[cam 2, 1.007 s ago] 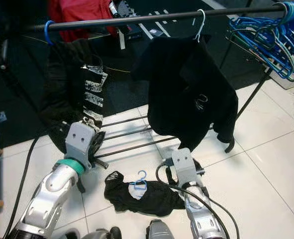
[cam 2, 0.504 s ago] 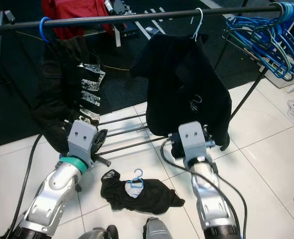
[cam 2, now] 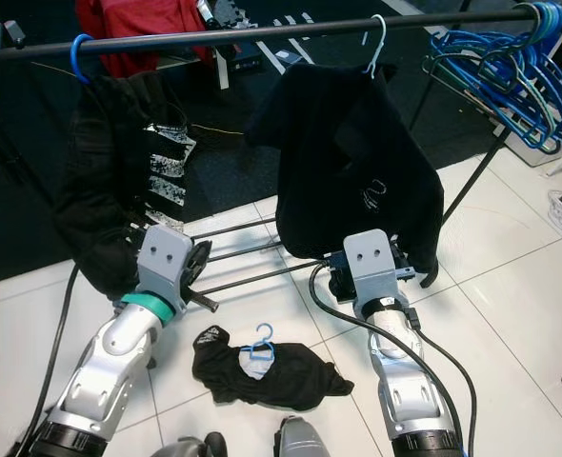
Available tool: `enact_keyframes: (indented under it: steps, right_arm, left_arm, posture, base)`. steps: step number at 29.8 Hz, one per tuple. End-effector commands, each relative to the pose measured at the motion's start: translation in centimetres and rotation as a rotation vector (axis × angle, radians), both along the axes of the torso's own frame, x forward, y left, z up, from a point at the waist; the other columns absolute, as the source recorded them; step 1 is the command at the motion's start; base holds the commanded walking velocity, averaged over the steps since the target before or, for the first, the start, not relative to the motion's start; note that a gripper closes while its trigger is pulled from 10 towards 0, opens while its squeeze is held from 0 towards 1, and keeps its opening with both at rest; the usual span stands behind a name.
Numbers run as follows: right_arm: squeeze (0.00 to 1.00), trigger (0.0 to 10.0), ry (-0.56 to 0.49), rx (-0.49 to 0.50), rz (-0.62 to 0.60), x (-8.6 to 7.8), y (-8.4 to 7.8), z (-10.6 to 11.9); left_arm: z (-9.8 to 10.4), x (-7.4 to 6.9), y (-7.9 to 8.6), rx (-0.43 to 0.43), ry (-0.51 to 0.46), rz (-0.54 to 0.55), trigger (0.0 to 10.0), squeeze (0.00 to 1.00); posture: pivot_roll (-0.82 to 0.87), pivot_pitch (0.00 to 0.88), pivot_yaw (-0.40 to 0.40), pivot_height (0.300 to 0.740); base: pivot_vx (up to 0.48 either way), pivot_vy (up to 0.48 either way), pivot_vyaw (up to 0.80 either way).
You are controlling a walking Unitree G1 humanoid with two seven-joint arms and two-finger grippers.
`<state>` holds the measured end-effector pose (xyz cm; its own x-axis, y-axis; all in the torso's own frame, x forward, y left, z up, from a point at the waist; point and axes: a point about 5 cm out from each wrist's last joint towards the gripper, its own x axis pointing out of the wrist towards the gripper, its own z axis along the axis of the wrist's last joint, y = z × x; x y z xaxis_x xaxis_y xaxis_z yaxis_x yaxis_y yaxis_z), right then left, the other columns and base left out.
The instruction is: Hang hanger
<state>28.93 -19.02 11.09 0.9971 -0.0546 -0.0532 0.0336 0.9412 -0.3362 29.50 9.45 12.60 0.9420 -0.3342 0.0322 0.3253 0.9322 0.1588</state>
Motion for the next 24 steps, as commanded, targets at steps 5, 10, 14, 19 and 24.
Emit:
enact_keyframes:
  steps: [5,10,14,19,24]
  right_arm:
    - [0.00,10.0,0.041,0.021,-0.012,-0.6,0.2,-1.1]
    - [0.00,10.0,0.011,0.035,-0.003,0.2,1.0,-0.3]
    - [0.00,10.0,-0.002,0.028,-0.004,0.5,0.9,0.1]
    - [0.00,10.0,-0.008,0.027,-0.009,0.5,0.7,0.3]
    - [0.00,10.0,-0.005,0.028,-0.018,0.3,0.4,0.0]
  left_arm:
    - [-0.5,-0.1,0.5,0.013,0.026,0.005,10.0,0.00]
    - [-0.5,0.1,0.9,0.030,0.018,0.000,10.0,0.00]
    - [-0.4,0.6,0.4,0.031,0.007,-0.017,10.0,0.00]
    - [-0.1,1.0,0.1,0.020,0.000,-0.022,10.0,0.00]
    - [-0.2,0.8,0.2,0.026,0.000,-0.026,10.0,0.00]
  posture:
    - [-0.26,0.074,0.099,0.740]
    - [-0.26,0.062,0.111,0.740]
    - [-0.27,0.043,0.114,0.740]
    - [-0.27,0.037,0.119,0.740]
    - [-0.27,0.037,0.118,0.740]
  base:
    - [0.000,0.000,0.00]
    - [0.000,0.000,0.00]
    - [0.000,0.000,0.00]
    - [0.000,0.000,0.00]
    - [0.000,0.000,0.00]
